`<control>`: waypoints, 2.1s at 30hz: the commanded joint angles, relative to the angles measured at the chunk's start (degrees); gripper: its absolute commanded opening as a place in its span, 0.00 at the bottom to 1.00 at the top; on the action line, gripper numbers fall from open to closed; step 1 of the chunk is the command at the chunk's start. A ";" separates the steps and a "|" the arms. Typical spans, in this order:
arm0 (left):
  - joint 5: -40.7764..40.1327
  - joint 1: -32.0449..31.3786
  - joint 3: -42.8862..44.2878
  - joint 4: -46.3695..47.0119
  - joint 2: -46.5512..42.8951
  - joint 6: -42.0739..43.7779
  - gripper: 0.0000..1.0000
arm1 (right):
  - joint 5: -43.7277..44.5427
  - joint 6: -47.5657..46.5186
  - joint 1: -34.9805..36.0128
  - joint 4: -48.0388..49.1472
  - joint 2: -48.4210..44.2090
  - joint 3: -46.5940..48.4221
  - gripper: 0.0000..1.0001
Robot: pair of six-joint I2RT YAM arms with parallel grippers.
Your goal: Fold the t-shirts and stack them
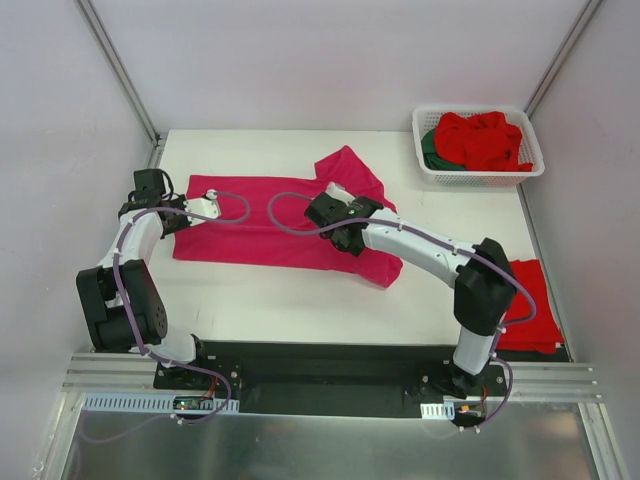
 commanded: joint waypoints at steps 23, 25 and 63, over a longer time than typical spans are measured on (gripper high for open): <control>-2.38 1.20 -1.44 0.46 -0.29 0.39 0.00 | 2.60 -9.15 -2.59 7.61 5.13 5.68 0.01; -2.30 1.20 -1.35 0.46 -0.20 0.39 0.00 | 2.77 -9.59 -3.02 7.96 5.57 5.94 0.01; -1.42 1.38 -0.46 2.21 -0.72 -1.72 0.00 | 1.37 -10.74 -7.33 8.31 9.35 8.32 0.01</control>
